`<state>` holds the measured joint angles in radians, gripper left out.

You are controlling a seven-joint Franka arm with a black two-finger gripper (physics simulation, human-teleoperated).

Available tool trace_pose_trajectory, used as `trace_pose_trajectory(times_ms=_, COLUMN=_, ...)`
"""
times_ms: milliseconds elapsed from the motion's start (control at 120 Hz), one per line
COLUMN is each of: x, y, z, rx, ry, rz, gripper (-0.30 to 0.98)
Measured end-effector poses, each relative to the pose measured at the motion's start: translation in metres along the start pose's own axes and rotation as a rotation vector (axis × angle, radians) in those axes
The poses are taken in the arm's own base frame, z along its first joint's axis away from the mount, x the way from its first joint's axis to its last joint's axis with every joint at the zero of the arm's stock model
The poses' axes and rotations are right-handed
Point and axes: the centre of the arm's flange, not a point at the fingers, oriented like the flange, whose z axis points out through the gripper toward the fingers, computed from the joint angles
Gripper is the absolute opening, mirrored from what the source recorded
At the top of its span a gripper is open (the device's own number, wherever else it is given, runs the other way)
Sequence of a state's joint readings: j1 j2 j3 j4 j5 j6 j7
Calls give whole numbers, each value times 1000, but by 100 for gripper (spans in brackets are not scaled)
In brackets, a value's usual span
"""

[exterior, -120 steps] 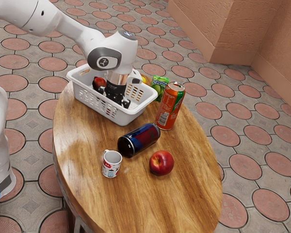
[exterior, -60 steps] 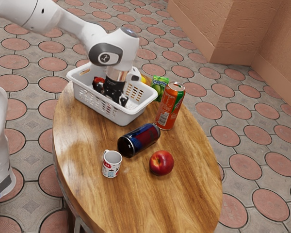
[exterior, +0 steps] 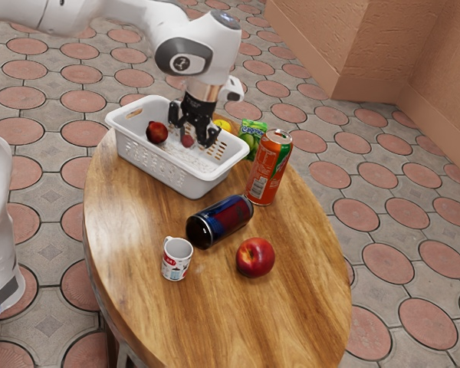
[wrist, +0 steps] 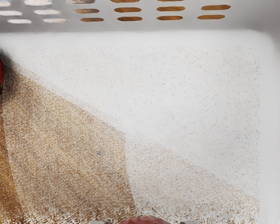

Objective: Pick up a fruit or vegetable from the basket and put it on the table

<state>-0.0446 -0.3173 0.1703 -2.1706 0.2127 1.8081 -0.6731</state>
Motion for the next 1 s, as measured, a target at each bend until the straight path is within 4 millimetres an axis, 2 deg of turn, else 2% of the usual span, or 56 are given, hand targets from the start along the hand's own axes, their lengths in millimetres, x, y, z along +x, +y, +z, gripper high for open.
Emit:
trace_pose_trajectory(times_ms=83, x=-12, y=10, z=-9, rx=18, ry=-20, rz=18, gripper=14)
trace_pose_trajectory(times_ms=150, x=-17, y=15, z=-31, rx=19, ry=-15, rz=24, gripper=14)
trace_pose_trajectory(times_ms=258, x=-20, y=13, z=-63, rx=26, ry=-16, rz=13, gripper=15)
trace_pose_trajectory(times_ms=408, x=-48, y=13, z=-77, rx=62, ry=-48, rz=24, gripper=14)
trace_pose_trajectory(times_ms=550, x=-81, y=-2, z=-88, rx=56, ry=-54, rz=19, gripper=14)
trace_pose_trajectory(times_ms=650, x=-100, y=-8, z=-91, rx=38, ry=-60, rz=16, gripper=14)
trace_pose_trajectory(times_ms=767, x=-122, y=0, z=-93, rx=12, ry=-62, rz=38, gripper=14)
trace_pose_trajectory(times_ms=850, x=-133, y=3, z=-80, rx=4, ry=-78, rz=43, gripper=14)
trace_pose_trajectory(times_ms=1000, x=-137, y=10, z=-54, rx=-2, ry=-107, rz=39, gripper=14)
